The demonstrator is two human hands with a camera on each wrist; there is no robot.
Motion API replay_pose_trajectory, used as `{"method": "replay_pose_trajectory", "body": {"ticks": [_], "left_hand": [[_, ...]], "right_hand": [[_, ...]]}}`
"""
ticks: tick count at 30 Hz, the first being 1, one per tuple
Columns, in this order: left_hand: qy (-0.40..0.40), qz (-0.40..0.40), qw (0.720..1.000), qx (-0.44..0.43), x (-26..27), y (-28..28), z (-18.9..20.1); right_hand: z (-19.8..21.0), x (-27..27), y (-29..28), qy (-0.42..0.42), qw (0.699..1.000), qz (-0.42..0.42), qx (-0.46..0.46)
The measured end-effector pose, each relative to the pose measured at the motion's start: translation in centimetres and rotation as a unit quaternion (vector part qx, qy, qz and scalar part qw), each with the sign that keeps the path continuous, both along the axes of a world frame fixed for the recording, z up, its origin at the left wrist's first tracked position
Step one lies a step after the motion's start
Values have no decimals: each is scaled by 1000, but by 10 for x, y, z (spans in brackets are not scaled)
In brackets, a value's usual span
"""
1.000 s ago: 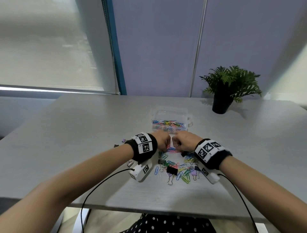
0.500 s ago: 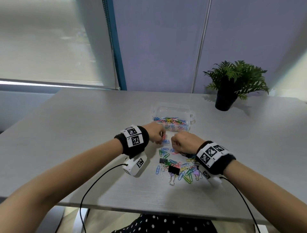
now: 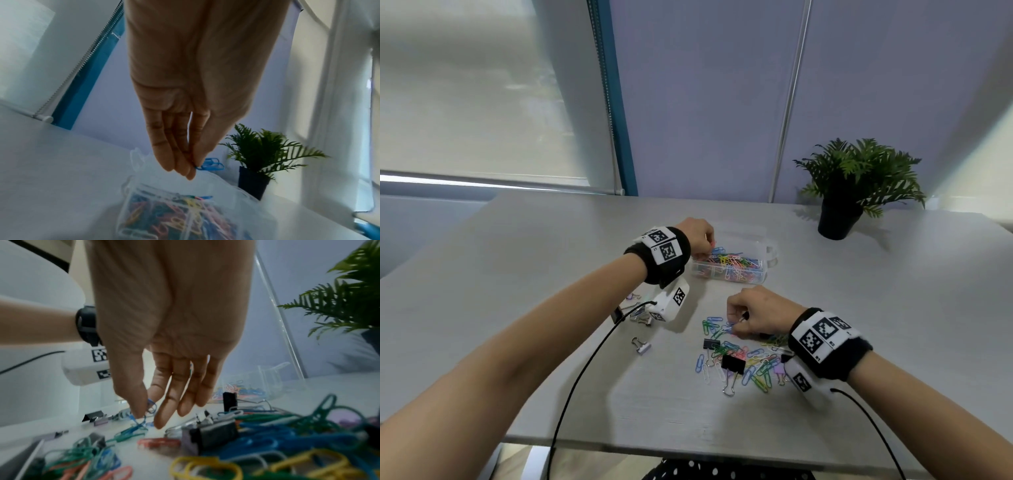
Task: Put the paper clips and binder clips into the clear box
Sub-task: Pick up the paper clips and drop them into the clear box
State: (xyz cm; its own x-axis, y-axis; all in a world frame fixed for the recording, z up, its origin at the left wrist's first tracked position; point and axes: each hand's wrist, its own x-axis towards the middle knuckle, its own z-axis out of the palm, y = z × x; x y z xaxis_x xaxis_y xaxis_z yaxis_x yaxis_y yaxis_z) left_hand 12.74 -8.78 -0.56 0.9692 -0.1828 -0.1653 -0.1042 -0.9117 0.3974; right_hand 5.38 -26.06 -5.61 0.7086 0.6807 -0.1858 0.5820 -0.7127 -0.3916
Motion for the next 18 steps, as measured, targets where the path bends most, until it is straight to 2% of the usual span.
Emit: {"method": "replay_pose_trajectory", "body": {"ticks": [3, 7, 11, 14, 18], "left_hand": [[-8, 27, 999, 23, 8, 0, 0], [-5, 17, 999, 49, 11, 0, -6], [-23, 4, 999, 32, 8, 1, -8], [-44, -17, 999, 15, 0, 5, -6], [-61, -49, 997, -2, -18, 8, -2]], "right_hand": [[2, 3, -5, 49, 997, -30, 44], [9, 11, -11, 58, 988, -83, 119], [21, 25, -17, 107, 950, -160, 247], [28, 45, -19, 76, 917, -218, 326], [29, 79, -15, 3, 902, -261, 344]]}}
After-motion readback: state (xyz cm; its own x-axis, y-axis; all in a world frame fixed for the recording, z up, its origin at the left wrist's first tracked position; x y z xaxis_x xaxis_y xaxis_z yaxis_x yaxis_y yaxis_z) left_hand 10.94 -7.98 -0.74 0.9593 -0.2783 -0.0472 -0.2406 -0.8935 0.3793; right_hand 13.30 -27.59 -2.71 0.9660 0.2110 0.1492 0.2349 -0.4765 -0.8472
